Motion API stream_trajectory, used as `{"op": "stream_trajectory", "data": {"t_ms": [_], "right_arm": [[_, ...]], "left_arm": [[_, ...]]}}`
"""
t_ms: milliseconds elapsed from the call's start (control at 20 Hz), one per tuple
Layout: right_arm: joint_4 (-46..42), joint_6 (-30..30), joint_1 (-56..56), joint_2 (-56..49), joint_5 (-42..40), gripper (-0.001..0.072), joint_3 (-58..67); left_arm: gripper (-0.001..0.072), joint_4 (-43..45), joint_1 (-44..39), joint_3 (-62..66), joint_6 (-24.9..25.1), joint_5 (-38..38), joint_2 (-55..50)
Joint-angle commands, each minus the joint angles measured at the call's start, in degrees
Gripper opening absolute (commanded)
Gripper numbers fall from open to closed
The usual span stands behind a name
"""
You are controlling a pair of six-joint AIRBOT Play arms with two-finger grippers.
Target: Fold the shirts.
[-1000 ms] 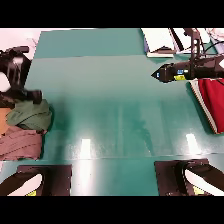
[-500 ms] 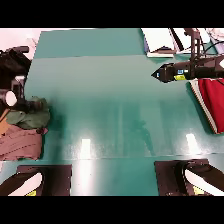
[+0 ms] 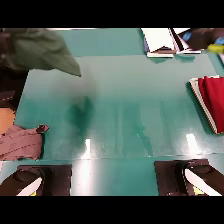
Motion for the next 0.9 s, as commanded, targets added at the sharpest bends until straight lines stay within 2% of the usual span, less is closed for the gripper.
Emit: {"op": "stream_trajectory", "data": {"t_ms": [0,200,300,350,400,450,550,700,850], "right_arm": [[0.0,0.5,-4.0,-1.0,2.1,0.0021,9.2],[0.0,0.5,-7.5,-3.8,7.8,0.0021,18.0],[0.0,0.5,-7.6,-4.9,10.4,0.0021,20.8],[0.0,0.5,-7.6,-5.3,11.5,0.0021,21.7],[0.0,0.5,-7.5,-5.8,12.4,0.0021,22.4],[0.0,0.5,-7.2,-6.0,12.9,0.0021,22.5],[0.0,0.5,-7.1,-5.5,12.8,0.0021,21.4],[0.0,0.5,-7.1,-4.3,12.7,0.0021,18.6],[0.0,0.5,-7.1,-2.3,12.0,0.0021,13.8]], "left_arm": [[0.0024,0.0,-14.2,6.2,2.1,0.3,-1.0],[0.0027,-0.9,-26.0,6.2,2.6,-4.3,-11.8],[0.0031,-4.5,-29.9,6.2,2.8,-3.6,-18.8],[0.0231,-7.1,-31.1,6.2,3.9,-2.4,-21.9],[0.0576,-9.7,-31.7,6.2,4.0,-0.5,-24.8],[0.0615,-11.0,-31.7,6.2,4.0,1.0,-26.8],[0.0616,-10.8,-29.5,6.2,3.2,2.6,-28.8],[0.0615,-11.2,-20.1,6.2,-1.0,1.6,-30.4],[0.0616,-20.1,-9.8,6.2,-2.0,-1.5,-34.5]]}}
